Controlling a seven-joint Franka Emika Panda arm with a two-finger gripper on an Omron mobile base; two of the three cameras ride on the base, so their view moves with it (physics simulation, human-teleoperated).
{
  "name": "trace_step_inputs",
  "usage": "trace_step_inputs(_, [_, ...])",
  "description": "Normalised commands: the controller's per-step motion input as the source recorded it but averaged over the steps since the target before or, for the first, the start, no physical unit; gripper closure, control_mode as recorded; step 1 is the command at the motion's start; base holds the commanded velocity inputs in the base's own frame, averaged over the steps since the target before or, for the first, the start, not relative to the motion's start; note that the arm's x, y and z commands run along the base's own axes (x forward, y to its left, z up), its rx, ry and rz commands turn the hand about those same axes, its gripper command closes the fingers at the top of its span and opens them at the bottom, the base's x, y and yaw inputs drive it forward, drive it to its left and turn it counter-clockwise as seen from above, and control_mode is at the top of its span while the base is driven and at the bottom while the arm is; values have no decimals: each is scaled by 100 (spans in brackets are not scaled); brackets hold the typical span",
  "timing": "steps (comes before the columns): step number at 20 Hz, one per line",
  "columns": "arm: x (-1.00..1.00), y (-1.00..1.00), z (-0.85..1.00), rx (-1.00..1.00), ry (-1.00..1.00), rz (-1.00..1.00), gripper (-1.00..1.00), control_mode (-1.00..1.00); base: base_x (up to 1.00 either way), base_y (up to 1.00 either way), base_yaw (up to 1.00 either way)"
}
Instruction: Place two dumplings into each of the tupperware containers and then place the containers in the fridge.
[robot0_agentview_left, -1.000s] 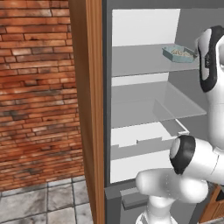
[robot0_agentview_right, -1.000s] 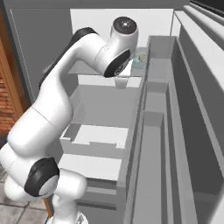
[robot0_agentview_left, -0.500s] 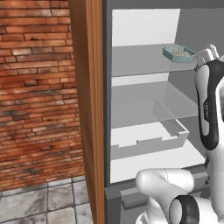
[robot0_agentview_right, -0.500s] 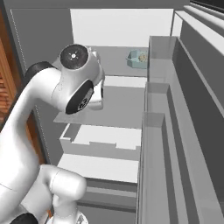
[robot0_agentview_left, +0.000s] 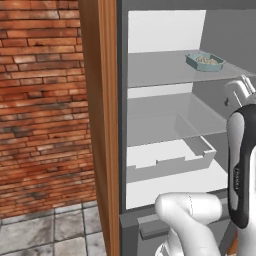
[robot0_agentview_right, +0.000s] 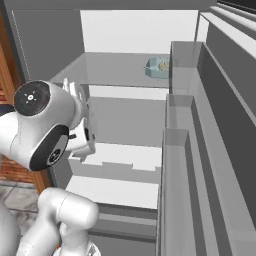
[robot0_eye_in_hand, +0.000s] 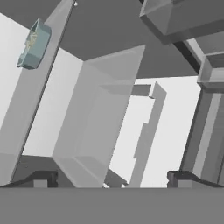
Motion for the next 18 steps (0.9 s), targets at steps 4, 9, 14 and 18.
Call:
trace_step_inputs(4, [-67,55,0,-13,22,28,-100,-100,0,0,0])
trace_step_inputs(9, [-54,57,0,-13,28,34,-100,-100,0,0,0])
trace_step_inputs(14, [-27,52,0,-13,11,33,-100,-100,0,0,0])
trace_step_inputs(18, [-19,19,-1,-12,4,17,-100,-100,0,0,0])
